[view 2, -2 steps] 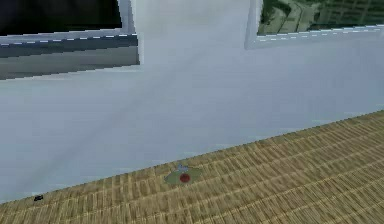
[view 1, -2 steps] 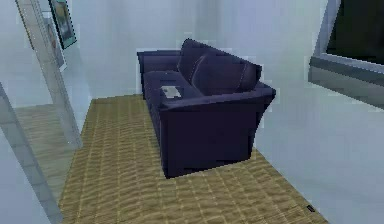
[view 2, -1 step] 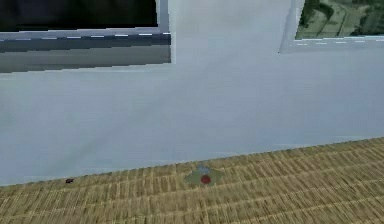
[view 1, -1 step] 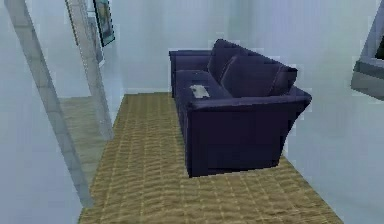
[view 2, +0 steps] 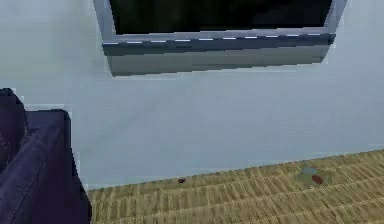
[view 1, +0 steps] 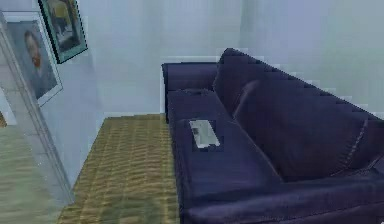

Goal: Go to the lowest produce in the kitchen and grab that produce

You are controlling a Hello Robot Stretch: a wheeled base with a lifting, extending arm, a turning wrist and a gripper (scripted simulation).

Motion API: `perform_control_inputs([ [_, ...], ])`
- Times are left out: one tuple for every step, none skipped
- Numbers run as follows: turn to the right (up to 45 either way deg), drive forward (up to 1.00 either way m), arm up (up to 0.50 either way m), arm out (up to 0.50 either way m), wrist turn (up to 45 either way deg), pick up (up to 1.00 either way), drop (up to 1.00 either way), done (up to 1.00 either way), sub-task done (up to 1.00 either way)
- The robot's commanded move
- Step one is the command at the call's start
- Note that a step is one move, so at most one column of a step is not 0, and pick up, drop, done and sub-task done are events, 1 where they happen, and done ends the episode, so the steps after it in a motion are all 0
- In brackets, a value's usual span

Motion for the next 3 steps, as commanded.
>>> perform_control_inputs([
  [-45.0, 0.00, 0.00, 0.00, 0.0, 0.00, 0.00, 0.00, 0.00],
  [-9.0, 0.00, 0.00, 0.00, 0.0, 0.00, 0.00, 0.00, 0.00],
  [0.0, 0.45, 0.00, 0.00, 0.0, 0.00, 0.00, 0.00, 0.00],
])
